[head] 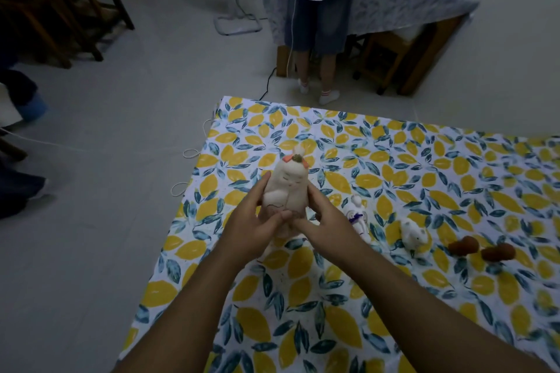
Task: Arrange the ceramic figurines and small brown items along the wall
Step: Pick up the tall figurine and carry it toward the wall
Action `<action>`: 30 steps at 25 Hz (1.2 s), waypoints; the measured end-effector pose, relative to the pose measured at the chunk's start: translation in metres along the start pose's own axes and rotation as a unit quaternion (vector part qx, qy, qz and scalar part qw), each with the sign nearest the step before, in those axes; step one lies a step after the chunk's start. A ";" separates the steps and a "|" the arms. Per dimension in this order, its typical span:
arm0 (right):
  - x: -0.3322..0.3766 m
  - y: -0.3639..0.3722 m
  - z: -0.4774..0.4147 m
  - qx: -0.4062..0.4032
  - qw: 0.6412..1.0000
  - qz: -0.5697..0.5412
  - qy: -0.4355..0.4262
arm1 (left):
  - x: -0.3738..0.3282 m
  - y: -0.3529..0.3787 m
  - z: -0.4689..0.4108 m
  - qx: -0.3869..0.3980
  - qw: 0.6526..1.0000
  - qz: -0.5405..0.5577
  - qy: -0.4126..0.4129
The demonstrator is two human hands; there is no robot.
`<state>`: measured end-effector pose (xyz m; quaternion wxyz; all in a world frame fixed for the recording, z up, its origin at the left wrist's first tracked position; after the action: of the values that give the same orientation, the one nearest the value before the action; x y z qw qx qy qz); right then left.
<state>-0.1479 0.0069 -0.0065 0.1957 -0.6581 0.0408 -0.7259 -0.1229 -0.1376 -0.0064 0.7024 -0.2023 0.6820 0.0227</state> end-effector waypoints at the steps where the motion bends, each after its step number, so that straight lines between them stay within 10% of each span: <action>1: 0.009 -0.010 0.003 -0.014 1.000 -0.020 -0.005 | -0.011 -0.001 0.000 -0.017 1.000 0.010 0.004; 11: 0.028 -0.219 0.040 -0.278 0.954 -0.104 -0.047 | -0.162 0.172 0.000 0.095 0.980 0.164 0.058; 30: -0.227 -0.731 0.007 -0.553 0.826 -0.090 0.055 | -0.247 0.778 -0.011 0.254 0.965 0.071 -0.010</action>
<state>-0.2963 0.7577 0.0132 -0.2698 -0.6155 0.3871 -0.6313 -0.3896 0.6325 0.0361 0.7344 0.0321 0.6707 -0.0994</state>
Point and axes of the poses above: each hand's wrist, its own z-axis away from the middle knuckle, its own y-axis out of the palm, x = y × z, the point moved 10 cm from there along -z, towards the middle knuckle, and after that the axes turned 15 degrees about -x, right-handed, at the moved point
